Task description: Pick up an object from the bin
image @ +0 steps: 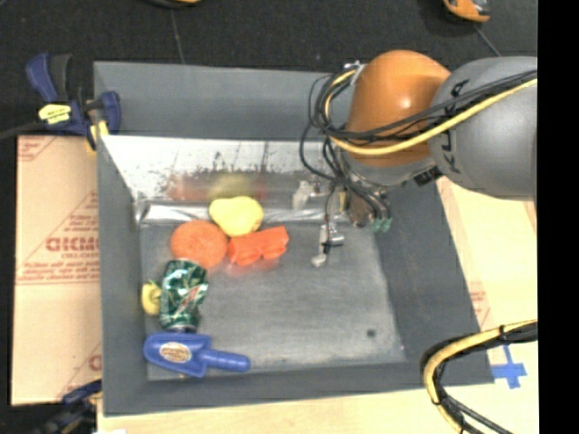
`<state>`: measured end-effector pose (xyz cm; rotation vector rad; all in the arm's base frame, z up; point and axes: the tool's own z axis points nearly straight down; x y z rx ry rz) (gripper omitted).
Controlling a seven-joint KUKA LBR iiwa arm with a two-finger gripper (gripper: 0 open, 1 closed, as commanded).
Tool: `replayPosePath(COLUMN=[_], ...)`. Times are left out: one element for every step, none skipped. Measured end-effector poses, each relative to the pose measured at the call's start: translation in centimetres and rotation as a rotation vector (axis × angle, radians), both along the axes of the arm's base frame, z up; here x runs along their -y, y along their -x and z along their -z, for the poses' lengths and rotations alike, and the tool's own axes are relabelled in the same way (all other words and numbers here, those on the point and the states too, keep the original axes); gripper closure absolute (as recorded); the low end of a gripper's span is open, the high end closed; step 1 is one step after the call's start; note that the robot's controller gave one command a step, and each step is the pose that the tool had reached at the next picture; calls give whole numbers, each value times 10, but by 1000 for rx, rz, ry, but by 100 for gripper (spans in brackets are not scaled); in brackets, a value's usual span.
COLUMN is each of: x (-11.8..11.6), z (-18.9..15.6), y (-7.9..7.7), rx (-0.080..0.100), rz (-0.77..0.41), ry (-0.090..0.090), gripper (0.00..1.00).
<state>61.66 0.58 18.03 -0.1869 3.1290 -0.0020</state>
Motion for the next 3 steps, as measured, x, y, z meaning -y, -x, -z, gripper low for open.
replayPosePath(x=[-4,-27,-33], z=[66,100,107], y=[-22,-38,-31], rx=[8,8,11], rz=[-290,-341,-319], ry=[5,5,4], gripper=[0,0,0])
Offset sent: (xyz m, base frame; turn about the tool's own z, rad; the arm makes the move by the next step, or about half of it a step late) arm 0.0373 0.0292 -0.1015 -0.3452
